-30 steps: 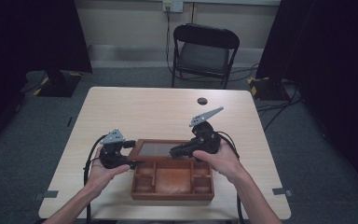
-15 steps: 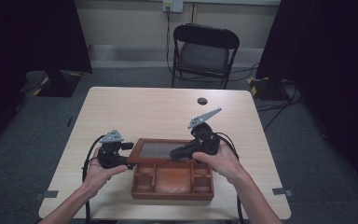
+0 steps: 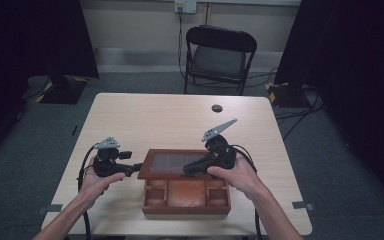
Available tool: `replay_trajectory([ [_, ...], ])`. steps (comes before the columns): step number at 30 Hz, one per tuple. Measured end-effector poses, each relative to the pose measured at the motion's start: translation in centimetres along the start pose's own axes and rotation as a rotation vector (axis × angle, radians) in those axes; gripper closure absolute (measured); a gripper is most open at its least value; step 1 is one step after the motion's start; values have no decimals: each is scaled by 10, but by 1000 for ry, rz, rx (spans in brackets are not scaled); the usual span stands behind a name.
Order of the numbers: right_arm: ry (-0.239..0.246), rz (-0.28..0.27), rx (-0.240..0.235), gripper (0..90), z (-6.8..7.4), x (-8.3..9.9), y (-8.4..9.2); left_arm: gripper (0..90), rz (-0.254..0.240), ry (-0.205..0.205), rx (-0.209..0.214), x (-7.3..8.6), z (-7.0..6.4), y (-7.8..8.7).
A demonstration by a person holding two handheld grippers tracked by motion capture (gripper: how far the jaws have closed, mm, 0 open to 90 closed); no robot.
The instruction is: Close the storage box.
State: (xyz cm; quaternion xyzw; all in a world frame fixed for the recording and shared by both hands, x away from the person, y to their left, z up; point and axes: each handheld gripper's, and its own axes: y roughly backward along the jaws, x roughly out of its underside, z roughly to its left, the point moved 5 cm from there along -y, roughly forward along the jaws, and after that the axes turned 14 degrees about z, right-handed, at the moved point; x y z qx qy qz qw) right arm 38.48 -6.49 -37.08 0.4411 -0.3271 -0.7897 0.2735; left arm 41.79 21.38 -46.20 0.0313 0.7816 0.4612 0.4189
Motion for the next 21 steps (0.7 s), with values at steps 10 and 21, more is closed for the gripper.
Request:
replay_trajectory([
  [10,8,26,9,820,2,8,-6,220,-12,61,-33,3,18,2],
  [21,12,47,26,820,6,17,-17,220,-7,51,-76,3,21,2],
])
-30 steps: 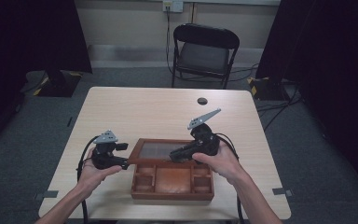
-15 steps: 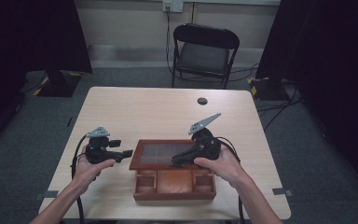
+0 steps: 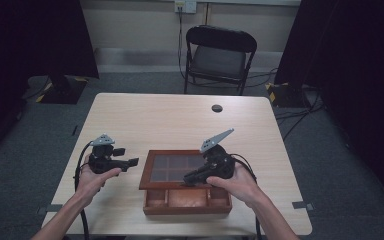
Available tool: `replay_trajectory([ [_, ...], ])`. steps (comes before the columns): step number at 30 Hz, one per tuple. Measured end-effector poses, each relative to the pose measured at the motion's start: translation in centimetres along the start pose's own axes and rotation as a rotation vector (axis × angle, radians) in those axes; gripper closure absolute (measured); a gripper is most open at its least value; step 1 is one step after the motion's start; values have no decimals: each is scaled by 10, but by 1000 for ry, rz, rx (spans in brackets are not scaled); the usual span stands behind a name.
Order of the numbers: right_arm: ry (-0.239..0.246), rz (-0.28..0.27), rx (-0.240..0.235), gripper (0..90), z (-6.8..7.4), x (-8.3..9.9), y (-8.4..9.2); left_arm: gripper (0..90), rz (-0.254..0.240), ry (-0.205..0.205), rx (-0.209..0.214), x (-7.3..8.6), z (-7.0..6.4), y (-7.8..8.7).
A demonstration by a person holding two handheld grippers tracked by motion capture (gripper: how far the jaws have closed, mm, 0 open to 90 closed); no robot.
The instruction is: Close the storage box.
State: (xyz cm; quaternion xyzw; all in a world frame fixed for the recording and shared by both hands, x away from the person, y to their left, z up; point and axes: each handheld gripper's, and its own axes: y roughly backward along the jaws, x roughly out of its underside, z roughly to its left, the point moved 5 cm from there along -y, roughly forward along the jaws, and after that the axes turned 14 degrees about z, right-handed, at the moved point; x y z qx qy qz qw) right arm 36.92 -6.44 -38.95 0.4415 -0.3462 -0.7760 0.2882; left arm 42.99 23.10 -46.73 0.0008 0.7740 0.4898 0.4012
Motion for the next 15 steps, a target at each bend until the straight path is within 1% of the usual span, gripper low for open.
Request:
replay_trajectory([
  [2,-2,8,-2,820,1,2,-3,220,4,-1,12,0,-2,-1],
  [8,-5,36,-7,821,1,9,-14,218,2,2,6,-1,-1,-2],
  [12,-4,75,-13,822,1,16,-25,217,7,3,2,-1,-1,-3],
  [13,-3,77,-16,822,1,16,-27,217,8,0,0,-1,-1,-3],
  [15,-11,85,-19,822,0,19,-31,216,8,7,9,-1,-1,-4],
])
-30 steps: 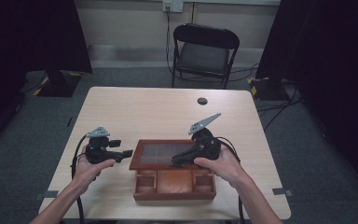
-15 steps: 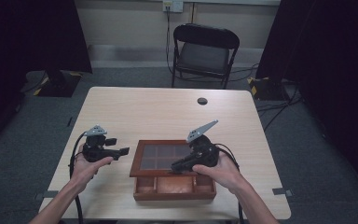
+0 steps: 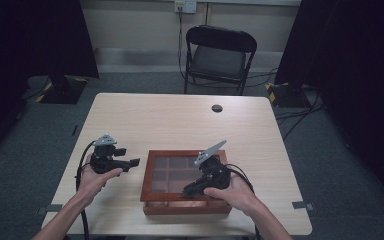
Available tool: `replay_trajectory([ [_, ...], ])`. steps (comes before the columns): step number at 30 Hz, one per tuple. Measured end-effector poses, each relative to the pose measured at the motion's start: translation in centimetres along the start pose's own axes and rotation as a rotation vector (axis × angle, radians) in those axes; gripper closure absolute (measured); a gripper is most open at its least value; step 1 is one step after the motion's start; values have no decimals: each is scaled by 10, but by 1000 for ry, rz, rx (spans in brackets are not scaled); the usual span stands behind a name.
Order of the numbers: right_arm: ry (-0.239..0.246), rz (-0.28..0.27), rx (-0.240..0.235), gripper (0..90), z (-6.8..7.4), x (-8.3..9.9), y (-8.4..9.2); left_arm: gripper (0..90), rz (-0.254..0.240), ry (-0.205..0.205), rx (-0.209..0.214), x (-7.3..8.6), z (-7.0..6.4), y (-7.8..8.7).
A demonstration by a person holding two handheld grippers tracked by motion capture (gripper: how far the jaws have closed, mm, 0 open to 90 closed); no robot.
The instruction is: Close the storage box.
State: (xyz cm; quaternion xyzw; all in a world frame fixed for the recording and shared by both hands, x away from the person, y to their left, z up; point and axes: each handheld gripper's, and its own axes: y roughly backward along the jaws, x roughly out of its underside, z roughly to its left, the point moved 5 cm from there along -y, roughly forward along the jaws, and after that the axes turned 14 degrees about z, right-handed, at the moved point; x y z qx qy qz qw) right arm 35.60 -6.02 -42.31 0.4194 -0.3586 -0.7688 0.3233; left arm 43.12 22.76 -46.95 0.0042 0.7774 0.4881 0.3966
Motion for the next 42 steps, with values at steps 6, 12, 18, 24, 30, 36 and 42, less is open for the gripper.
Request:
replay_trajectory([
  [6,0,34,-4,825,-2,4,-13,209,-6,-14,7,-1,-2,1],
  [12,-9,48,-12,830,-2,2,-24,209,-10,-9,8,-1,-2,1],
  [18,-12,74,-20,832,-5,4,-34,209,-10,-13,6,-1,-1,1],
  [24,-22,89,-18,833,-6,5,-40,209,-7,-12,9,-1,-3,1],
  [30,-25,77,-30,834,-7,6,-40,209,0,-15,6,-1,-2,0],
  [36,-17,31,-25,734,-8,9,-39,209,-1,-11,11,0,-2,0],
  [42,-81,-129,81,530,-19,4,-12,217,3,5,10,0,-1,1],
])
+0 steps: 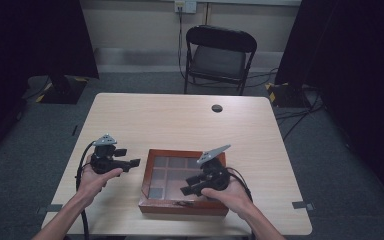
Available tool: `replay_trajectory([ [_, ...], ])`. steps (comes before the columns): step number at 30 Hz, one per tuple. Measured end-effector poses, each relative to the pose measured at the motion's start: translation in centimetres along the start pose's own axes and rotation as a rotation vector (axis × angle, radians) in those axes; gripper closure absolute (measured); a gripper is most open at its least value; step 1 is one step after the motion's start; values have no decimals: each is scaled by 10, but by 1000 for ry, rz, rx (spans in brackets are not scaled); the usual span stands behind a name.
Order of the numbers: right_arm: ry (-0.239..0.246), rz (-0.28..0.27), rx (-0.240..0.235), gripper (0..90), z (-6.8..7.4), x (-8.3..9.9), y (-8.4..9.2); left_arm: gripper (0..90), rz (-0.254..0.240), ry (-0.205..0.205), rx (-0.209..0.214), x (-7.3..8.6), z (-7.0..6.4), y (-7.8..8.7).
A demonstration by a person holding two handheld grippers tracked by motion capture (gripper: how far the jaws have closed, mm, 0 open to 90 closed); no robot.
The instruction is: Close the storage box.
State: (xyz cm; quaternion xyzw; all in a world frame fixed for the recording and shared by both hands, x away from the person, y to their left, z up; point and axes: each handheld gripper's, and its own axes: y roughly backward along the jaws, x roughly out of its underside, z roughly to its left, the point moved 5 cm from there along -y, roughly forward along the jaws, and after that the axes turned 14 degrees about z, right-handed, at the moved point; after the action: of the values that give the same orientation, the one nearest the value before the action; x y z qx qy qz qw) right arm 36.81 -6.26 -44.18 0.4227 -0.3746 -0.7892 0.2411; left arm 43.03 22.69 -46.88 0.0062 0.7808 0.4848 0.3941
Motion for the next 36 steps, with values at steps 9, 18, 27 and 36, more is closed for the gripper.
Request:
replay_trajectory([
  [9,-119,-207,178,371,-36,8,54,219,1,18,-28,1,2,5],
  [18,-344,-241,326,176,-83,60,87,226,30,-5,-76,-1,7,14],
  [27,-545,-204,452,147,-126,116,93,226,64,47,-107,15,30,17],
  [36,-751,-98,519,149,-152,151,73,227,139,104,-119,39,47,2],
])
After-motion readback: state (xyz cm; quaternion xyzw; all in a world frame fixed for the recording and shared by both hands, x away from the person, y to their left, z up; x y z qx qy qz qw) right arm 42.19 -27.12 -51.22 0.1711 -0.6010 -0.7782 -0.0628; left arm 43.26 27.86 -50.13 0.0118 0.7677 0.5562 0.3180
